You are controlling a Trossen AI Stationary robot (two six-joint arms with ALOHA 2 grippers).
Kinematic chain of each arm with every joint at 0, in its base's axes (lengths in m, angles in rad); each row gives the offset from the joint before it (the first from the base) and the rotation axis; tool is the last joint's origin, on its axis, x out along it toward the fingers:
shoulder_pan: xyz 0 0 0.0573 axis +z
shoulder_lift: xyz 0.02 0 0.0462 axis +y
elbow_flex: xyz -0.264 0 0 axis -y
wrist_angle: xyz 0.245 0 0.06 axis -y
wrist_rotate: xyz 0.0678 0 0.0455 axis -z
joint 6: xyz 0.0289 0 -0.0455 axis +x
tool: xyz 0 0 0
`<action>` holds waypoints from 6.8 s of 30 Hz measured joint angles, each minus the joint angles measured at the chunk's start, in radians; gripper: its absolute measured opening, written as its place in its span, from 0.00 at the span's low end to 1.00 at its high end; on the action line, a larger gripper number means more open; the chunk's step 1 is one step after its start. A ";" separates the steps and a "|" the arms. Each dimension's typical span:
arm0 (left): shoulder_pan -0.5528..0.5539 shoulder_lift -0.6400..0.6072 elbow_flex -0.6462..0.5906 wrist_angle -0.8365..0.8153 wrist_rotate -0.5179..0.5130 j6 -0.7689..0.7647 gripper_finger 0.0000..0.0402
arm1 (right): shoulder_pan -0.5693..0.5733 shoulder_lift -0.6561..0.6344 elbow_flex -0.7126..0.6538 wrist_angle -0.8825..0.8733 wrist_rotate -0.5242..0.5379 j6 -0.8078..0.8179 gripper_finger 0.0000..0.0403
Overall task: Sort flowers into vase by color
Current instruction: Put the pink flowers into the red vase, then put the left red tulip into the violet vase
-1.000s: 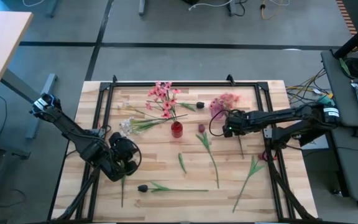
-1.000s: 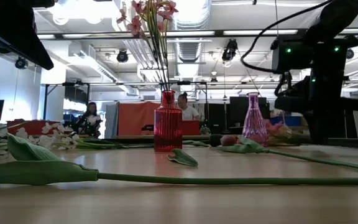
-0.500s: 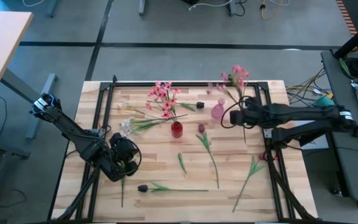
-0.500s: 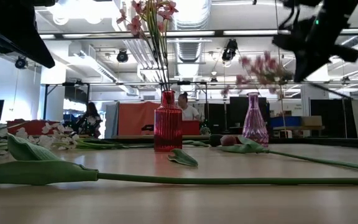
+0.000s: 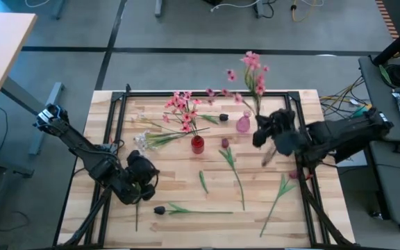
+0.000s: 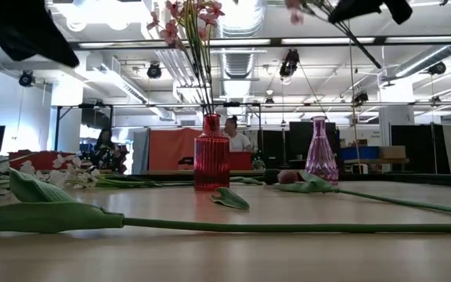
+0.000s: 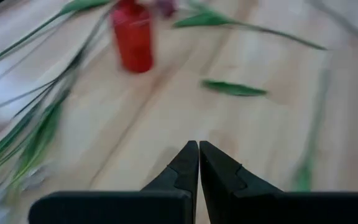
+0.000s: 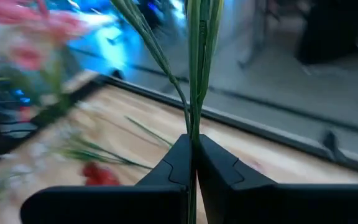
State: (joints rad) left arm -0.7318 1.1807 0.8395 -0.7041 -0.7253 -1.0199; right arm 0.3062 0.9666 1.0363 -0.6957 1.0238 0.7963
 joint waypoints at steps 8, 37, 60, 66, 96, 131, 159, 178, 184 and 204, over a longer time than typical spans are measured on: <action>-0.063 -0.024 0.000 0.227 -0.040 0.281 0.00 | 0.052 0.003 -0.245 0.710 -0.075 -0.365 0.03; -0.068 -0.035 0.001 0.305 -0.132 0.402 0.00 | -0.226 0.645 -0.313 2.176 -0.571 -1.003 0.03; -0.068 -0.034 0.000 0.293 -0.131 0.394 0.00 | -0.277 0.820 -0.271 2.264 -0.587 -1.033 0.03; -0.068 -0.034 0.000 0.292 -0.131 0.394 0.00 | -0.281 0.859 -0.260 2.265 -0.587 -1.036 0.03; -0.068 -0.034 0.000 0.292 -0.131 0.381 0.00 | -0.274 0.846 -0.254 2.101 -0.552 -0.952 0.40; -0.068 -0.034 0.000 0.292 -0.130 0.372 0.00 | -0.165 0.357 -0.240 0.637 -0.394 -0.327 0.83; -0.068 0.013 -0.002 0.337 -0.118 0.408 0.00 | -0.075 0.507 -0.172 0.106 -0.734 0.300 0.81; -0.067 0.238 -0.005 0.797 0.186 0.779 0.00 | -0.094 0.778 -0.038 0.119 -0.724 0.180 0.35; -0.053 0.288 -0.034 0.980 0.175 0.822 0.00 | -0.077 0.742 -0.046 0.061 -0.727 0.153 0.05; -0.033 0.305 -0.215 1.464 0.098 0.871 0.00 | 0.253 0.416 -0.046 0.262 -0.826 -0.143 0.03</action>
State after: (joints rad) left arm -0.7649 1.4853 0.6244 0.7602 -0.6270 -0.1487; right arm 0.5589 1.3829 0.9906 -0.4341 0.1973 0.6531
